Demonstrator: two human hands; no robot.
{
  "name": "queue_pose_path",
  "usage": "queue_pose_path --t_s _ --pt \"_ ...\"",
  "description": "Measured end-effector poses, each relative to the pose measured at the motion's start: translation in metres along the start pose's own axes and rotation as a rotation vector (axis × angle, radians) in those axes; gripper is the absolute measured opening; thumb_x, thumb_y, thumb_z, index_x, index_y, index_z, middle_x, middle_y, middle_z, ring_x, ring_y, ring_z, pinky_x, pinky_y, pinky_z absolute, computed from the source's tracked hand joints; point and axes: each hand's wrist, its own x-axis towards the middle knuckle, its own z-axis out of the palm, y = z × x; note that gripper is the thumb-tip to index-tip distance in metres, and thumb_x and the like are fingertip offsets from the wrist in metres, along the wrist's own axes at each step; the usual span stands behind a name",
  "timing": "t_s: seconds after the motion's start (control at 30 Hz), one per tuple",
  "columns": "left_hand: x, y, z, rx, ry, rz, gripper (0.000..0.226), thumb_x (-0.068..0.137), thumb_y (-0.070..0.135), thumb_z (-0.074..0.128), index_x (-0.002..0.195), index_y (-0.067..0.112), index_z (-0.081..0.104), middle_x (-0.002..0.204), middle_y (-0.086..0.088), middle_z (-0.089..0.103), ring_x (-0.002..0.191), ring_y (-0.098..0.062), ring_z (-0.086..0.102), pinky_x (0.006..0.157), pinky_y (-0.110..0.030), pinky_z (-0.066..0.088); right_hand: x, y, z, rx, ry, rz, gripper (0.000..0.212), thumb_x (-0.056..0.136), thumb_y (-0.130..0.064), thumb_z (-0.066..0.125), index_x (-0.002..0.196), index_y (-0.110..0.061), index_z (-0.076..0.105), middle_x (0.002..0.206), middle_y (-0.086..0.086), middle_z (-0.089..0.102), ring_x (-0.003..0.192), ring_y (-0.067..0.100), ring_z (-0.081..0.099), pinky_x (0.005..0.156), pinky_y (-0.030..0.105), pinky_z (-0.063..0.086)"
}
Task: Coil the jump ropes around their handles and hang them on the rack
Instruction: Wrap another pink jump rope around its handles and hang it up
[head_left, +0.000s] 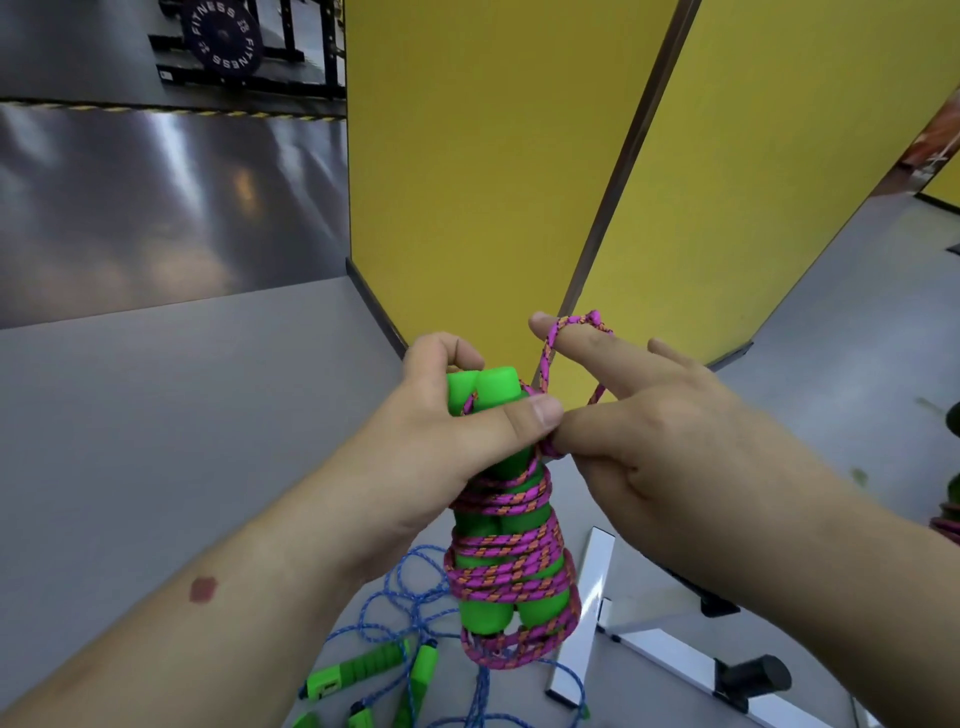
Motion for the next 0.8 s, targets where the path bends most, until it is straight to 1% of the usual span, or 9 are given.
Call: queue_pose_path --t_s 0.07,0.2,0.3,0.4,0.5,0.57,0.63,0.7,0.8 --pt "-0.001 -0.001 0.0 0.033 0.022 0.01 0.07 0.049 0.053 0.087 0.099 0.035 0.041 0.095 -0.004 0.057 0.076 -0.012 0.063 0.061 -0.029 0.05 0.001 -0.003 0.0 0.011 0.021 -0.02 0.038 0.089 -0.023 0.036 0.083 -0.027 0.073 0.15 0.015 0.05 0.133 0.032 0.055 0.09 0.07 0.048" --pt "-0.001 -0.001 0.0 -0.002 0.06 0.02 0.062 0.061 0.046 0.085 0.105 0.03 0.043 0.095 -0.005 0.058 0.071 -0.009 0.066 0.057 -0.027 0.05 0.002 -0.005 -0.003 0.033 0.057 -0.006 0.037 0.089 -0.026 0.036 0.082 -0.029 0.072 0.15 0.011 0.05 0.135 0.028 0.054 0.094 0.068 0.047" --pt "0.0 -0.003 0.0 -0.017 0.054 0.034 0.062 0.058 0.051 0.083 0.108 0.031 0.051 0.102 -0.009 0.064 0.084 -0.019 0.07 0.07 -0.036 0.052 0.002 -0.004 -0.003 0.056 0.088 -0.007 0.034 0.09 -0.028 0.039 0.082 -0.03 0.072 0.149 0.01 0.051 0.135 0.025 0.054 0.098 0.064 0.046" --pt "-0.001 -0.003 0.001 -0.024 0.025 0.044 0.057 0.058 0.054 0.079 0.107 0.037 0.056 0.107 -0.006 0.063 0.094 -0.018 0.068 0.081 -0.038 0.052 0.004 -0.003 -0.003 0.066 0.141 -0.026 0.031 0.089 -0.026 0.044 0.079 -0.028 0.073 0.145 0.009 0.056 0.126 0.025 0.061 0.096 0.057 0.049" --pt "-0.002 -0.004 0.001 -0.017 0.002 0.04 0.06 0.058 0.052 0.079 0.109 0.041 0.051 0.114 -0.005 0.059 0.101 -0.019 0.067 0.089 -0.04 0.055 0.004 -0.004 -0.002 0.04 0.186 -0.049 0.023 0.087 -0.017 0.055 0.076 -0.027 0.073 0.14 0.006 0.061 0.117 0.027 0.065 0.094 0.052 0.051" --pt "-0.003 -0.004 0.004 -0.003 0.01 0.047 0.063 0.058 0.054 0.08 0.109 0.04 0.045 0.114 -0.009 0.059 0.101 -0.023 0.07 0.088 -0.043 0.057 0.004 -0.005 -0.003 0.024 0.208 -0.049 0.018 0.083 -0.014 0.061 0.077 -0.026 0.073 0.137 0.004 0.063 0.116 0.026 0.065 0.095 0.046 0.05" --pt "-0.001 -0.005 0.008 -0.001 0.041 0.059 0.067 0.058 0.056 0.081 0.109 0.035 0.045 0.111 -0.012 0.063 0.097 -0.024 0.073 0.084 -0.045 0.059 0.005 -0.005 -0.007 0.001 0.215 -0.038 0.015 0.083 -0.016 0.062 0.076 -0.025 0.072 0.133 0.001 0.066 0.112 0.024 0.067 0.09 0.04 0.048" --pt "-0.001 -0.006 0.011 -0.015 0.065 0.061 0.068 0.057 0.055 0.081 0.112 0.028 0.051 0.106 -0.012 0.067 0.091 -0.022 0.074 0.081 -0.045 0.059 0.005 -0.005 -0.009 -0.004 0.202 -0.023 0.009 0.082 -0.021 0.063 0.077 -0.026 0.069 0.126 -0.003 0.068 0.107 0.023 0.069 0.082 0.04 0.051" --pt "-0.002 -0.007 0.014 0.019 0.064 0.072 0.049 0.065 0.049 0.078 0.106 0.026 0.065 0.1 -0.013 0.072 0.086 -0.023 0.073 0.08 -0.051 0.06 0.002 -0.005 -0.011 0.023 0.17 0.012 0.01 0.081 -0.032 0.063 0.077 -0.026 0.057 0.1 -0.011 0.069 0.096 0.022 0.07 0.071 0.041 0.05"
